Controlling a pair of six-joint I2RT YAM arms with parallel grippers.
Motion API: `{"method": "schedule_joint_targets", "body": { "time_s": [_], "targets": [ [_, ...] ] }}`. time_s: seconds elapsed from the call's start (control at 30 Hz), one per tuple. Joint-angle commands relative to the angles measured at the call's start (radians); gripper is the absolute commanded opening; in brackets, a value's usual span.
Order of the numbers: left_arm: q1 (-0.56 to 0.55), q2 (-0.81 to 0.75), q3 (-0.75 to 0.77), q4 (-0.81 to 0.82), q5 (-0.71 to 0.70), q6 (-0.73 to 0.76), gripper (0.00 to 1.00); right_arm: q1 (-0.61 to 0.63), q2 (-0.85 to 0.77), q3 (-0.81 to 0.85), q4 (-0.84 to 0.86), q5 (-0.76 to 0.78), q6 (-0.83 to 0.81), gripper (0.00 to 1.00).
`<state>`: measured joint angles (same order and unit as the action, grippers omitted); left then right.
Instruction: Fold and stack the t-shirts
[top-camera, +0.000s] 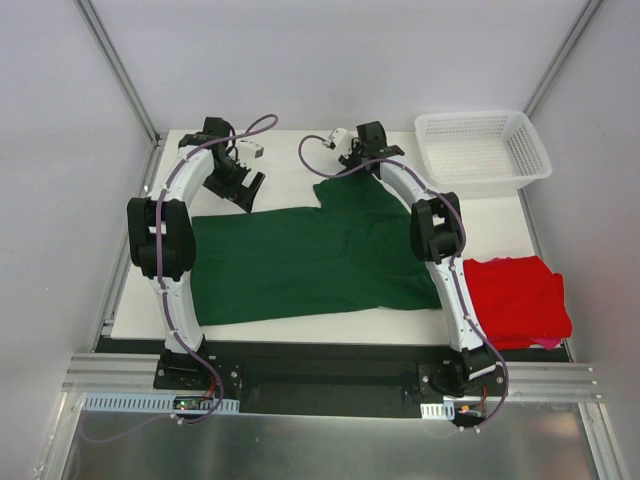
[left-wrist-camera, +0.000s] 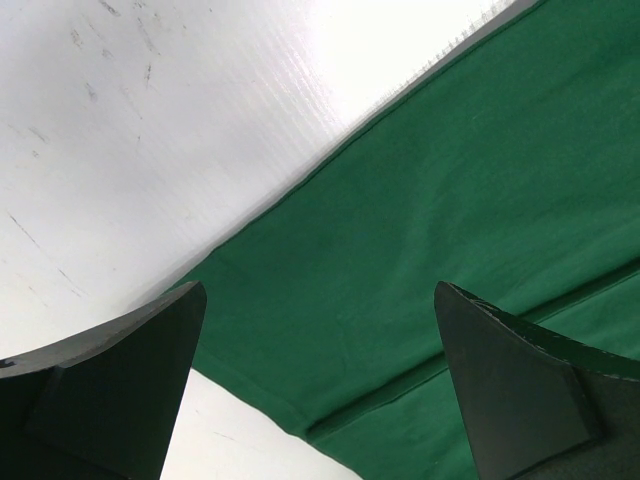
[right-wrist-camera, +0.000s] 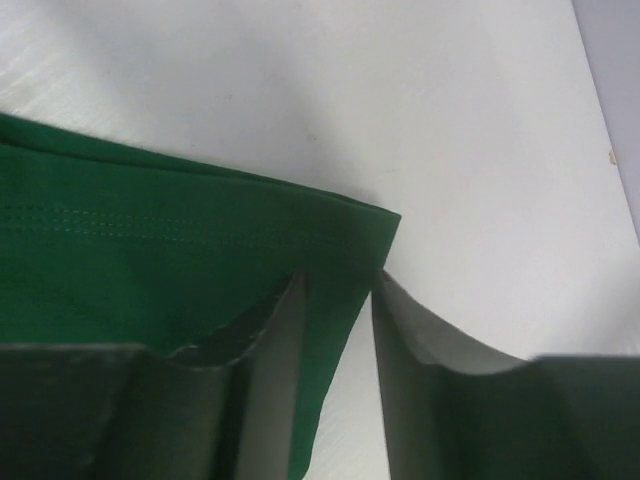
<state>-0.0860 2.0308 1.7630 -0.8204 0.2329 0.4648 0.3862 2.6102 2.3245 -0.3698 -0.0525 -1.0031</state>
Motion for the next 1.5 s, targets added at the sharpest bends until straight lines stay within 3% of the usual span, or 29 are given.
{"method": "schedule_joint_targets", "body": {
  "time_s": [0.0,0.13,0.27,0.47,0.87,0.97,1.13,1.17,1.2,1.3,1.47],
  "targets": [
    [-0.012,0.005,0.033,-0.023,0.009,0.023,0.99,0.010,-0.013,0.026,-0.026,-0.030,-0.020,0.31],
    [-0.021,0.009,0.036,-0.023,0.005,0.023,0.99,0.011,-0.022,0.006,-0.012,-0.021,-0.011,0.12],
    [-0.031,0.011,0.036,-0.023,0.002,0.028,0.99,0.010,-0.036,-0.011,0.002,-0.015,-0.005,0.01],
    [-0.035,0.016,0.046,-0.023,0.000,0.032,0.99,0.006,-0.070,-0.036,0.057,0.005,0.017,0.01],
    [-0.052,0.016,0.036,-0.025,-0.006,0.041,0.99,0.014,-0.091,-0.033,0.158,0.045,0.069,0.12],
    [-0.055,0.016,0.035,-0.025,-0.009,0.038,0.99,0.013,-0.091,-0.033,0.157,0.086,0.067,0.21],
    [-0.063,-0.030,-0.020,-0.028,-0.001,0.043,0.99,0.014,-0.186,-0.031,-0.025,0.062,0.090,0.59],
    [-0.064,-0.043,-0.036,-0.032,0.002,0.046,0.99,0.011,-0.215,-0.062,-0.065,0.062,0.101,0.66],
    [-0.064,-0.058,-0.054,-0.036,0.002,0.055,0.99,0.011,-0.251,-0.092,-0.101,0.030,0.113,0.80],
    [-0.066,-0.128,-0.146,-0.037,-0.013,0.087,0.99,0.006,-0.431,-0.261,-0.184,-0.010,0.135,1.00],
    [-0.072,-0.227,-0.293,-0.037,-0.040,0.135,0.99,0.006,-0.637,-0.470,-0.245,-0.036,0.127,1.00]
  ]
}}
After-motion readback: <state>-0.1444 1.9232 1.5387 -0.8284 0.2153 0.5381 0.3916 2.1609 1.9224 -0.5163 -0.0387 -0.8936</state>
